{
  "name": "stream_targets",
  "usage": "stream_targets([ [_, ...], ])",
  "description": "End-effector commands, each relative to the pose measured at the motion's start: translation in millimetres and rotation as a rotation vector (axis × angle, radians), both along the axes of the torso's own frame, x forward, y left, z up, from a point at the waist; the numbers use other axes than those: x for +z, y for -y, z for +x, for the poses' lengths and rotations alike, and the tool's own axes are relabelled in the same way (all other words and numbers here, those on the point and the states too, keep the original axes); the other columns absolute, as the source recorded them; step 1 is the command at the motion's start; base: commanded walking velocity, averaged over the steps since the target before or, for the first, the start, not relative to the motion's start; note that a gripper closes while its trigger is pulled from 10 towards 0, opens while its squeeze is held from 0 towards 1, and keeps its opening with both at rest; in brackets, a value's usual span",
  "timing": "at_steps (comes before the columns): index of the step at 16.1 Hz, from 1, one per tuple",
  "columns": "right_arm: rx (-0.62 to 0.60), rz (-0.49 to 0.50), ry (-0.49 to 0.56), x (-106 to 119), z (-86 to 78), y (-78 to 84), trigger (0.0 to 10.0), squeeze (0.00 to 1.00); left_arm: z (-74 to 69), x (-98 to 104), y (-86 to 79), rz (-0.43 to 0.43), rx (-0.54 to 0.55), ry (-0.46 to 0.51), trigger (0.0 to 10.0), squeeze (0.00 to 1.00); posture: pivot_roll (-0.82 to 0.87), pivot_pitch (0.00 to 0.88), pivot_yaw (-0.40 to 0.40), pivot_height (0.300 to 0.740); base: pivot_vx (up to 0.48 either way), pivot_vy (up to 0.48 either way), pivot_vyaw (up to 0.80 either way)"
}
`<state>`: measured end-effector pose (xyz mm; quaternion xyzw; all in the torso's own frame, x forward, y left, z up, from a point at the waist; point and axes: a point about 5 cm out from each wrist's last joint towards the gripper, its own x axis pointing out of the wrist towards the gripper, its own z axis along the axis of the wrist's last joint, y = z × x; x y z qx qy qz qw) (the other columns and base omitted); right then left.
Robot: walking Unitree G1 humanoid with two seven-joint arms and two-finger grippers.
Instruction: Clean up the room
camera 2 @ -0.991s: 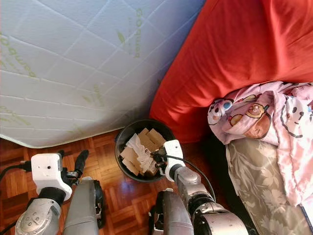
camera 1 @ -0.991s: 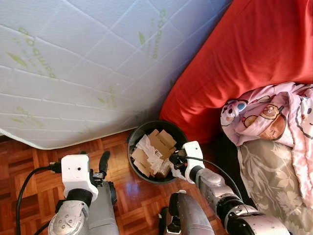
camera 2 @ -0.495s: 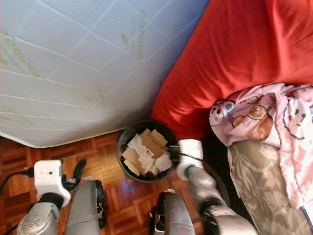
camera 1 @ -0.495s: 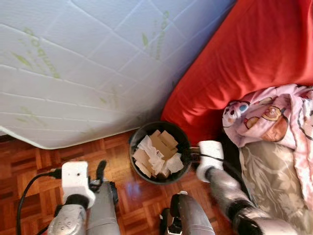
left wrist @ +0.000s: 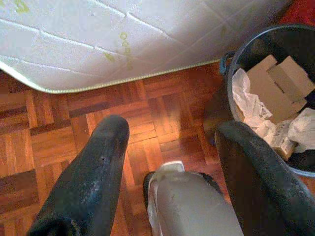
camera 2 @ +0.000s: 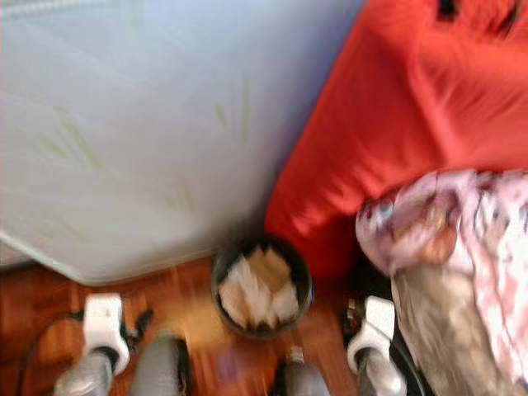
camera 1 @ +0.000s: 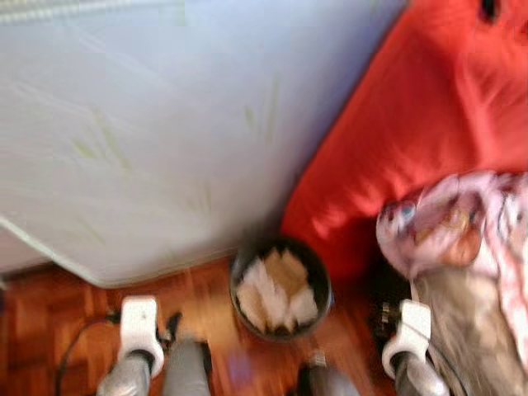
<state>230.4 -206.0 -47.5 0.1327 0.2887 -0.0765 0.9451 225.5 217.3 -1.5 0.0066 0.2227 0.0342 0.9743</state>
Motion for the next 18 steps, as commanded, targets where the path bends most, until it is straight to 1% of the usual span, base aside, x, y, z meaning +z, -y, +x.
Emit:
stream_targets([
  [1, -0.055, 0.016, -0.04, -10.1, -15.8, 0.4, 10.0, 0.0, -11.9, -25.6, 1.6, -0.013, -0.001, -0.109, 10.0, 0.0, 0.08, 0.0, -0.061, 0.722, 0.0, 0.0, 0.0],
  [3, -0.073, 0.026, -0.065, -13.8, -19.9, -3.1, 10.0, 0.0, -12.9, -37.3, 1.5, -0.014, -0.001, -0.168, 10.0, 0.0, 0.06, 0.0, -0.049, 0.722, 0.0, 0.0, 0.0],
  [4, -0.102, 0.028, -0.1, -17.2, -24.3, -1.8, 10.0, 0.0, -11.8, -45.9, 0.6, -0.013, 0.005, -0.228, 10.0, 0.0, 0.04, 0.0, -0.039, 0.722, 0.0, 0.0, 0.0],
  [7, -0.094, 0.018, -0.148, -23.0, -33.9, -0.4, 10.0, 0.0, -17.2, -57.0, 5.6, -0.014, -0.014, -0.307, 10.0, 0.0, 0.01, 0.0, -0.018, 0.722, 0.0, 0.0, 0.0],
  [8, -0.105, 0.015, -0.172, -26.1, -39.8, 1.4, 10.0, 0.0, -23.4, -63.4, 7.8, -0.015, -0.023, -0.348, 10.0, 0.0, -0.01, 0.0, -0.011, 0.722, 0.0, 0.0, 0.0],
  [10, -0.09, -0.009, -0.24, -34.8, -57.8, 4.5, 10.0, 0.0, -42.7, -76.9, 11.1, -0.01, -0.046, -0.438, 10.0, 0.0, -0.04, 0.0, -0.016, 0.722, 0.0, 0.0, 0.0],
  [12, -0.108, -0.018, -0.266, -38.2, -69.8, 13.4, 10.0, 0.0, -53.3, -82.6, 11.1, -0.011, -0.041, -0.478, 10.0, 0.0, -0.07, 0.0, -0.02, 0.722, 0.0, 0.0, 0.0],
  [13, -0.114, -0.024, -0.275, -38.9, -73.4, 17.4, 10.0, 0.0, -54.4, -83.7, 12.9, -0.014, -0.042, -0.485, 10.0, 0.0, -0.07, 0.0, -0.02, 0.722, 0.0, 0.0, 0.0],
  [14, -0.124, -0.025, -0.288, -40.3, -77.0, 17.9, 10.0, 0.0, -52.0, -84.2, 20.5, -0.012, -0.06, -0.491, 10.0, 0.0, -0.07, 0.0, -0.009, 0.722, 0.0, 0.0, 0.0],
  [15, -0.129, -0.023, -0.288, -39.4, -75.7, 20.4, 10.0, 0.0, -49.1, -83.5, 23.2, -0.007, -0.071, -0.489, 10.0, 0.0, -0.08, 0.0, -0.005, 0.722, 0.0, 0.0, 0.0],
  [16, -0.129, -0.021, -0.28, -35.2, -70.3, 30.5, 10.0, 0.0, -45.0, -82.0, 24.0, 0.0, -0.076, -0.488, 10.0, 0.0, -0.09, 0.0, -0.011, 0.722, 0.0, 0.0, 0.0],
  [17, -0.108, -0.02, -0.279, -34.0, -68.3, 32.1, 10.0, 0.0, -42.7, -81.1, 23.9, 0.003, -0.072, -0.488, 10.0, 0.0, -0.08, 0.0, -0.018, 0.722, 0.0, 0.0, 0.0],
  [18, -0.065, -0.037, -0.293, -32.8, -66.2, 34.6, 10.0, 0.0, -40.4, -80.4, 24.1, -0.006, -0.044, -0.486, 10.0, 0.0, -0.06, 0.0, -0.039, 0.722, 0.0, 0.0, 0.0],
])
